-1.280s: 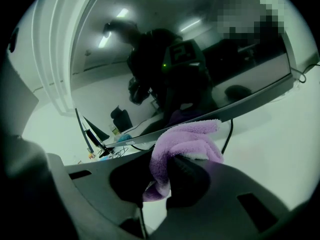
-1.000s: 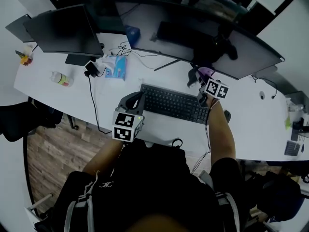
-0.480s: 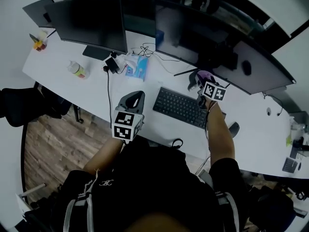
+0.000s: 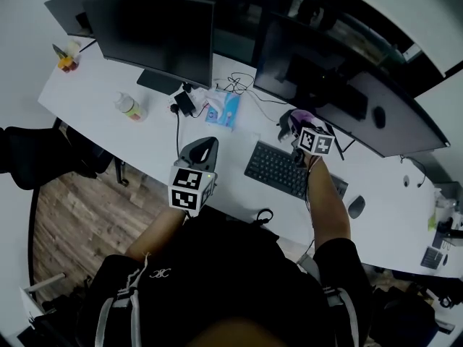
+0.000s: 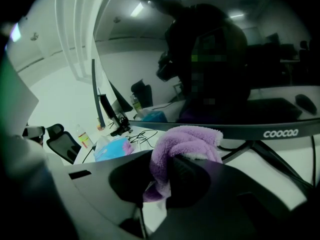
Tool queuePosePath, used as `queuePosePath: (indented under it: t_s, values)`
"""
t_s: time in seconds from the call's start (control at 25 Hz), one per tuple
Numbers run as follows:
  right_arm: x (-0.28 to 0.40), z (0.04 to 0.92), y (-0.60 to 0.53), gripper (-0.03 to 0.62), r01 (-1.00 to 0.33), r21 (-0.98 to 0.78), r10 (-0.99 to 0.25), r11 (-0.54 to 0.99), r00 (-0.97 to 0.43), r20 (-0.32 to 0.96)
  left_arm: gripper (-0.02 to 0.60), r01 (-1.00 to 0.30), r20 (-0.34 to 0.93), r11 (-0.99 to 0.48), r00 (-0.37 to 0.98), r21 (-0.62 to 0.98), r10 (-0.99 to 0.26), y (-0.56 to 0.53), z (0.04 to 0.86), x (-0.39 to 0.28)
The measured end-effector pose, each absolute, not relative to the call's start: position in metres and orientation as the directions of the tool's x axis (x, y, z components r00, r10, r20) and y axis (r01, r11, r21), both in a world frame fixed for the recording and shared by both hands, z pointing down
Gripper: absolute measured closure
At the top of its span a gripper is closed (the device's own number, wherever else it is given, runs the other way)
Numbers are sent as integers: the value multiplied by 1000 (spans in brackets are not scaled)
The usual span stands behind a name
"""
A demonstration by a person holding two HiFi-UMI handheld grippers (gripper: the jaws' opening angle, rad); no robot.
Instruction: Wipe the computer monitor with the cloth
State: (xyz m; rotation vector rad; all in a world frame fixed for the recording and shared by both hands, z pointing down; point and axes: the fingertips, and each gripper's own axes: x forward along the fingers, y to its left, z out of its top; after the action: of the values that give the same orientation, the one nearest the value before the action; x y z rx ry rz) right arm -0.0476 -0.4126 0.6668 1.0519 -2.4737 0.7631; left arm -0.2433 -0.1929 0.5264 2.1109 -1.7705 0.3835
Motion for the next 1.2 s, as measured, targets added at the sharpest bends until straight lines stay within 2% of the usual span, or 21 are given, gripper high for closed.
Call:
queuePosePath:
  t_s: [0.56,1.2]
  values:
    - [-173,658,-410,511,-669,-370,-487,645,-733,475,568,-974,415,-190,225,125,-881,-220,535,-319]
    - [-267,653,-412,511,-640,-441,-483,629,-766,424,568,-970,416,-189,236,152,-878,-224,547,-369]
